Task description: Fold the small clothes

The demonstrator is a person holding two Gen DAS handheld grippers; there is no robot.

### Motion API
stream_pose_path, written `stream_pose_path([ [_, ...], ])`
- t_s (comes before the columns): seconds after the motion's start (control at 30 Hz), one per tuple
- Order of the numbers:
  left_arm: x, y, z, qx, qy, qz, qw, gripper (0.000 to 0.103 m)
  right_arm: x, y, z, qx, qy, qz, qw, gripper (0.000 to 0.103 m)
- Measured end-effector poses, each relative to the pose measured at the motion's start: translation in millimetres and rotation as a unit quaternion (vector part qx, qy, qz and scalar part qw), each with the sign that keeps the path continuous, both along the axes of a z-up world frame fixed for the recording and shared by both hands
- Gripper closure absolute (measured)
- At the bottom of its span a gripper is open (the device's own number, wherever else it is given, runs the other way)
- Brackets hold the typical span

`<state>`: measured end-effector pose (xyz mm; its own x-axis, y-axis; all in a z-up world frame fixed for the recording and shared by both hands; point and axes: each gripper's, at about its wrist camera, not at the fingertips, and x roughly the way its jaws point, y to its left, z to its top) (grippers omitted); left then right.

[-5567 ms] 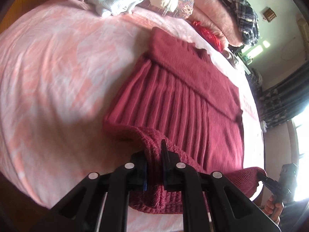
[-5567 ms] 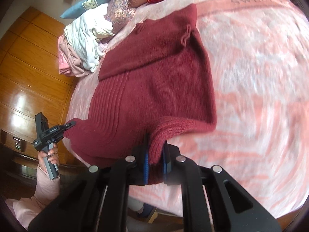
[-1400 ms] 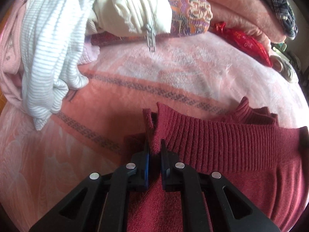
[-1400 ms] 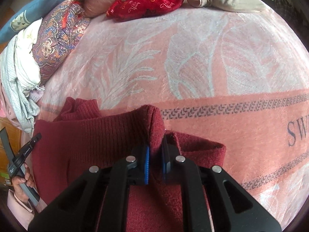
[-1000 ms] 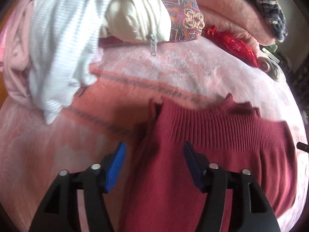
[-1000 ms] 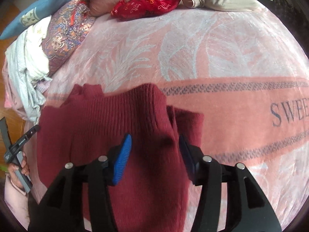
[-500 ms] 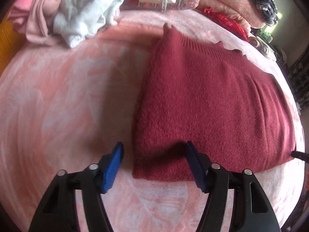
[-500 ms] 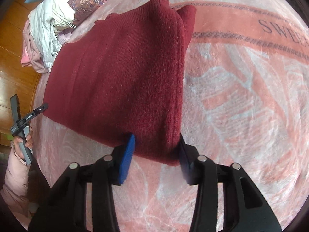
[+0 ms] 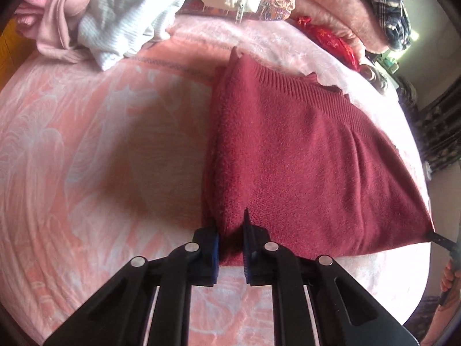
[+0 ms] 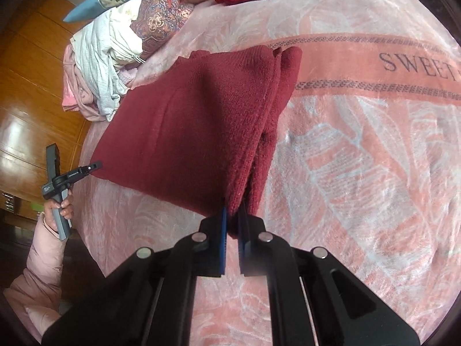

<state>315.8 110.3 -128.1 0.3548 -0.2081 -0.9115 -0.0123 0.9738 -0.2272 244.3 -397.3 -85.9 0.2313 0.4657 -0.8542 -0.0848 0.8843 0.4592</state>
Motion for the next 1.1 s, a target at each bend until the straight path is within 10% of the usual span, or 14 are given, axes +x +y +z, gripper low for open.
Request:
stream_pose_path([
  [0.27, 8.0, -3.7, -48.5, 0.034, 0.016, -0.005, 0.9993, 0.086, 6.0, -8.6, -74.8, -0.021, 0.054, -0.031, 0.998, 0.098],
  [0.93, -0.4, -16.0, -49.1, 0.087, -0.025, -0.004, 0.9959, 0.078, 8.0, -7.9, -80.5, -0.031, 0.053, -0.056, 0.997, 0.098],
  [1.03, -1.7, -11.8, -42.9, 0.086, -0.022, 0.006, 0.9960, 0.070, 2.5, -18.7, -67.9, -0.008, 0.053, -0.076, 0.996, 0.087],
  [1.1, -9.2, -7.5, -32.1, 0.094, -0.024, 0.022, 0.9950, 0.064, -7.8, -24.0, -50.2, -0.022, 0.038, -0.088, 0.995, 0.059],
])
